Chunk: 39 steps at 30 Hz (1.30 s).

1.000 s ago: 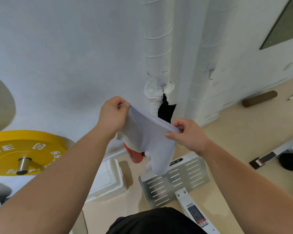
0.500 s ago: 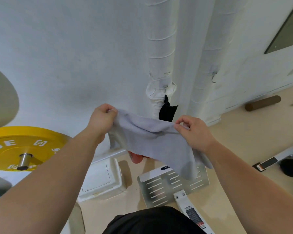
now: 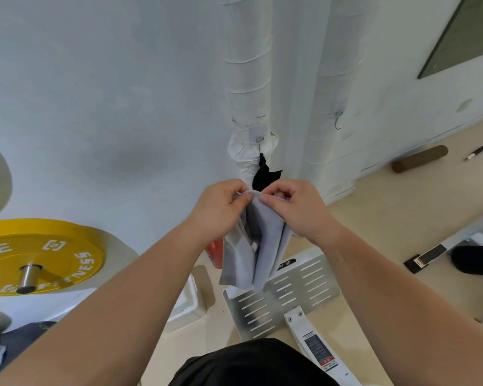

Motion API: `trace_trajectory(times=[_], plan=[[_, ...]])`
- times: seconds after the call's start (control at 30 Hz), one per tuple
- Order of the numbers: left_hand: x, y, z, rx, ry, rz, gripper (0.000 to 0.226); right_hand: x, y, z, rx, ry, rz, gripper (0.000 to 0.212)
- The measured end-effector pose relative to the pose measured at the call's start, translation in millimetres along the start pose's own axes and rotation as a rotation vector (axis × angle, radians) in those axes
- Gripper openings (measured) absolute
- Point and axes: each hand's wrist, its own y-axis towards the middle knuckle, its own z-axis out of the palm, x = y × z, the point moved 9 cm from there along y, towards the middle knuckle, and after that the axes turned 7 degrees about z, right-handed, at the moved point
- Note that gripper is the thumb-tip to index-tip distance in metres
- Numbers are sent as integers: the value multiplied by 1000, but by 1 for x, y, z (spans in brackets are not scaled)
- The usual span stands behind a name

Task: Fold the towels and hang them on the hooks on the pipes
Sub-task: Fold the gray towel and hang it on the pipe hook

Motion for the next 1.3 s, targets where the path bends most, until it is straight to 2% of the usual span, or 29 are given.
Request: trace_trajectory(times=[0.23, 0.4, 0.57, 0.63, 0.77, 0.8, 0.9, 1.0, 1.13, 1.2, 1.3], plan=[[29, 2, -32, -222, -182, -230, 21, -35, -16, -12, 71, -42, 127, 11], [34, 6, -58, -349, -211, -254, 23, -46, -24, 6, 238, -297, 131, 34], [54, 6, -101, -520, -198, -282, 19, -67, -24, -4, 271, -411, 202, 35], [69, 4, -116, -551, -169, -321, 16, -72, -25, -13, 269, -438, 231, 26], [89, 1, -116, -481, -126, -377, 18, -78, -24, -23, 229, -375, 287, 14], [89, 0, -111, -449, -110, -387, 17, -78, -25, -22, 221, -267, 321, 9], [81, -6, -85, -373, -149, -412, 20, -66, -30, -13, 204, 125, 403, 20], [63, -14, -54, -281, -200, -361, 29, -47, -34, 0, 157, 327, 433, 16], [44, -27, -15, -91, -183, -327, 28, -20, -44, 27, 202, 559, 462, 25], [38, -33, 1, -5, -224, -311, 24, -11, -49, 37, 245, 591, 449, 29], [32, -39, 13, 26, -360, -275, 15, -6, -51, 38, 260, 393, 358, 31]])
